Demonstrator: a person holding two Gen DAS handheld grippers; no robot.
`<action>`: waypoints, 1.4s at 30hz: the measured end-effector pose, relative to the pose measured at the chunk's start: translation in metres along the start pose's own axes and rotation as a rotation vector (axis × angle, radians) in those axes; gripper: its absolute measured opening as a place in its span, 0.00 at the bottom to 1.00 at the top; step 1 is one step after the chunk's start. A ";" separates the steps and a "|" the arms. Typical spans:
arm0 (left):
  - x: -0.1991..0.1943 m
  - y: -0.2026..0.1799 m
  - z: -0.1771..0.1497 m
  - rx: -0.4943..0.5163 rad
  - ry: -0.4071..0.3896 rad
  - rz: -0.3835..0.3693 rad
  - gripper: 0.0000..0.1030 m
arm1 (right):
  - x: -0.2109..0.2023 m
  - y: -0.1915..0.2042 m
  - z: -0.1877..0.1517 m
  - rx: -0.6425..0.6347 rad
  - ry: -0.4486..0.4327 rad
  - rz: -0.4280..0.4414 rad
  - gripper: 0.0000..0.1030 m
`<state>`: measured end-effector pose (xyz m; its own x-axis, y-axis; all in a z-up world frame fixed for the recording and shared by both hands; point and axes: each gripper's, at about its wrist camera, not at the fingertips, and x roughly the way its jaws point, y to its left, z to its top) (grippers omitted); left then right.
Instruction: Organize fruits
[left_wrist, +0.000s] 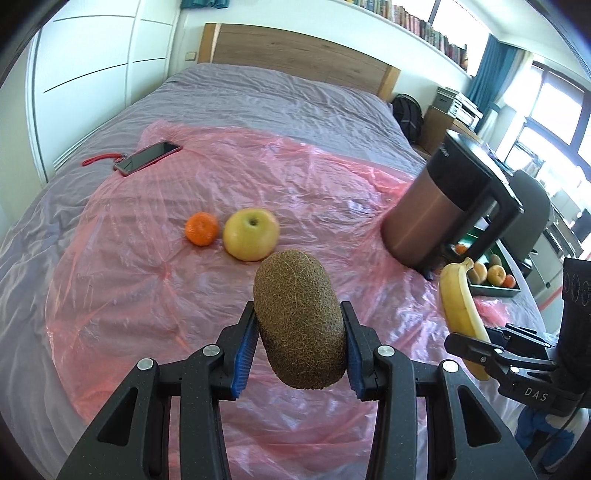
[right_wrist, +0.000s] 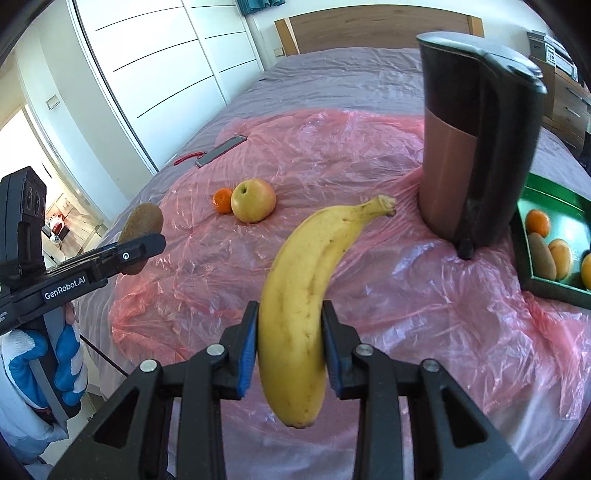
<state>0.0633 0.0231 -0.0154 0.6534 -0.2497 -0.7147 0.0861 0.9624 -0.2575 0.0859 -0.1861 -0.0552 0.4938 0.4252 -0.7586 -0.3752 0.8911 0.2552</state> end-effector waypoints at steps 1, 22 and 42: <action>-0.001 -0.006 0.000 0.010 0.000 -0.004 0.36 | -0.005 -0.004 -0.003 0.006 -0.005 -0.004 0.00; 0.008 -0.186 -0.011 0.301 0.051 -0.140 0.36 | -0.087 -0.120 -0.055 0.187 -0.121 -0.130 0.00; 0.080 -0.344 0.036 0.471 0.073 -0.238 0.36 | -0.119 -0.265 -0.018 0.278 -0.200 -0.270 0.00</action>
<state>0.1134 -0.3243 0.0391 0.5223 -0.4573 -0.7198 0.5650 0.8178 -0.1096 0.1120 -0.4759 -0.0431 0.6980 0.1688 -0.6959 0.0003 0.9718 0.2360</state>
